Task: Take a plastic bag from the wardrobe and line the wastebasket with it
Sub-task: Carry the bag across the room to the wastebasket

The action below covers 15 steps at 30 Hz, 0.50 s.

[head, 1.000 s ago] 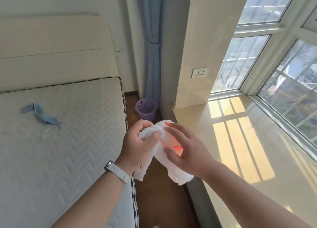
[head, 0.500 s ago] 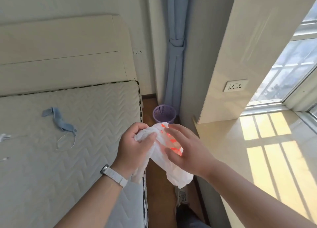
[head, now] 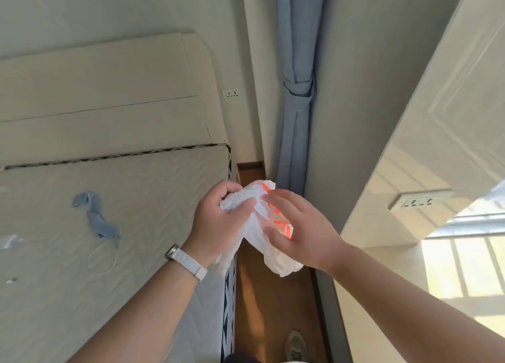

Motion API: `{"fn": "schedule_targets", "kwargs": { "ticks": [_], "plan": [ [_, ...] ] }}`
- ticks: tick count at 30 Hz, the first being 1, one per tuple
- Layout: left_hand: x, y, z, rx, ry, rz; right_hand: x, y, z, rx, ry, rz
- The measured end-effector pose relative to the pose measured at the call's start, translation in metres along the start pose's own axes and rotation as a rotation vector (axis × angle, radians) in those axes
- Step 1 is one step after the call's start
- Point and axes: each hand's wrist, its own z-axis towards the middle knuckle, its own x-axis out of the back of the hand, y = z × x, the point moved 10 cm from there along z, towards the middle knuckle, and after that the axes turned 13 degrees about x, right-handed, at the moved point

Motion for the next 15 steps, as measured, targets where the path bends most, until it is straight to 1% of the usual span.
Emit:
{"fn": "schedule_targets", "kwargs": {
  "ticks": [5,9,11,15],
  "plan": [
    [0.001,0.006,0.044,0.023,0.022,-0.045,0.0,0.028,0.027,0.022,-0.006,0.003],
    [-0.005,-0.002,0.08,0.041,0.016,-0.055,-0.011,0.056,0.046,0.003,0.014,0.047],
    [-0.008,-0.008,0.1,0.058,0.006,-0.057,-0.02,0.071,0.057,-0.013,-0.005,0.055],
    [-0.018,-0.021,0.157,0.079,-0.012,-0.067,-0.032,0.11,0.087,-0.041,-0.015,0.021]
  ]
}}
